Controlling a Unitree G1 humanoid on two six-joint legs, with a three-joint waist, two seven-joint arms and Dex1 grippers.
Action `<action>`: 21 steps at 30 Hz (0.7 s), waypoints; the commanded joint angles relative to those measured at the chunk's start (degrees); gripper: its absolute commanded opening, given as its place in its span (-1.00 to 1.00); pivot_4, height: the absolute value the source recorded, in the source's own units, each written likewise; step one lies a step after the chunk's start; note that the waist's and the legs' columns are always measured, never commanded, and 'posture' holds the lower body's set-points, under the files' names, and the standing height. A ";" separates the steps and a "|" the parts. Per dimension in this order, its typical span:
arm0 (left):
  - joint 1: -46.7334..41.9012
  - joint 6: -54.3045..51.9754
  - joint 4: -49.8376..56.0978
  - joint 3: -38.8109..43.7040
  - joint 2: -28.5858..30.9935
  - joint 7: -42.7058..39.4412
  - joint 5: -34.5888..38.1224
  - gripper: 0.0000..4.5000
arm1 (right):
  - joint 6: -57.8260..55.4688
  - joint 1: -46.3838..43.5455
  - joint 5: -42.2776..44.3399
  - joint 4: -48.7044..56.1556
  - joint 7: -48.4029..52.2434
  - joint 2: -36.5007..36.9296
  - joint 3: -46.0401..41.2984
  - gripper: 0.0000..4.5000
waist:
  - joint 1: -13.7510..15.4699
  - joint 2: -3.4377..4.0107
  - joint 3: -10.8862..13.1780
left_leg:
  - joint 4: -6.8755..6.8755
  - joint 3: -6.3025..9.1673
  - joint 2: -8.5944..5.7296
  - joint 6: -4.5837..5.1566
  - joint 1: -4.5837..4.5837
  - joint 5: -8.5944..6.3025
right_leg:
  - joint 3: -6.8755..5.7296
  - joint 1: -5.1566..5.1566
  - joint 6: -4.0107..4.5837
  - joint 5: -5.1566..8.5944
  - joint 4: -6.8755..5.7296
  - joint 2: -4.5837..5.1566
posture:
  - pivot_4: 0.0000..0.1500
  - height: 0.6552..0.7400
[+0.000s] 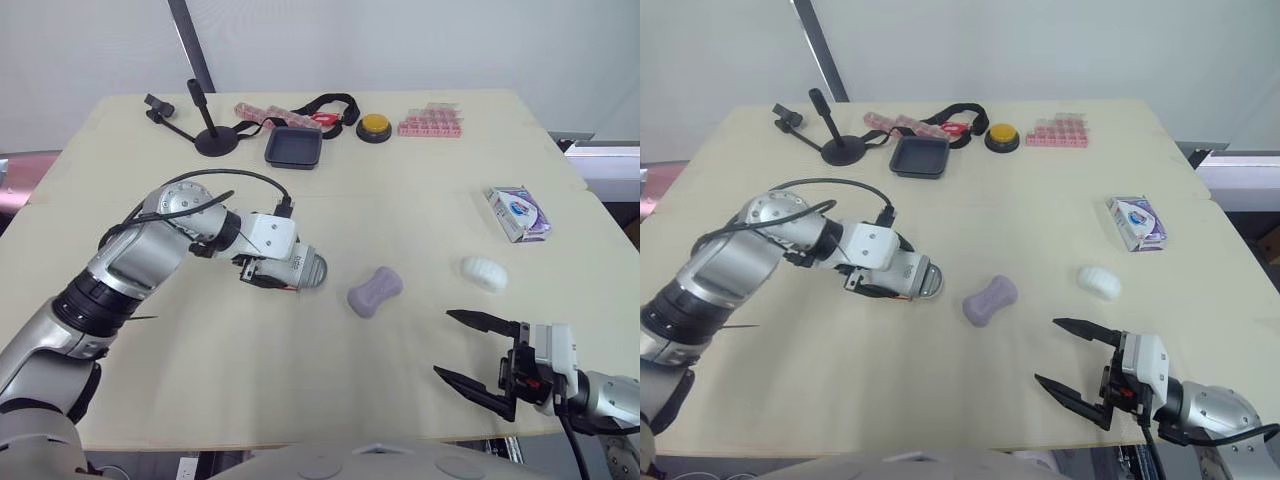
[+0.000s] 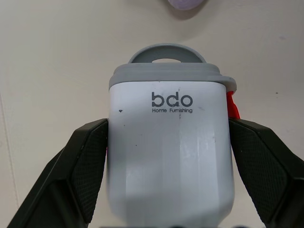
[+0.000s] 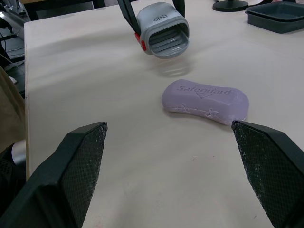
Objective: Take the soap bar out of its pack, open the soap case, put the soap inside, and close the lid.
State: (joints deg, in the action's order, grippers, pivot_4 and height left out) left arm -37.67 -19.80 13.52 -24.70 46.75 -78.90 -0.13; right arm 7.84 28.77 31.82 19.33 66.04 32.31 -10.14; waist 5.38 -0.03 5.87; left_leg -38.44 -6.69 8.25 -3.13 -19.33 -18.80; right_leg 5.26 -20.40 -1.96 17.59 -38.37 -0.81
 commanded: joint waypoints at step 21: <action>-2.84 -3.60 4.55 -0.88 0.70 -1.59 -1.24 0.55 | -0.88 -0.40 0.18 0.70 -0.05 0.67 -0.41 0.99 | 0.59 -0.01 0.03 | 0.13 -0.01 -0.02 -0.01 -0.02 0.00 | -0.01 0.01 0.00 0.00 0.16 0.01 | 1.00 1.00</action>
State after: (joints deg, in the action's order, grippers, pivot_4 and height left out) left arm -39.24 -23.33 16.68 -25.84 47.40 -80.52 -0.94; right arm 6.54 28.07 31.75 19.33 65.97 32.57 -9.98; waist 5.97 -0.04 5.90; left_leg -38.31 -6.70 8.22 -3.14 -19.34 -18.80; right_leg 5.25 -20.38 -1.97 17.59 -38.21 -0.80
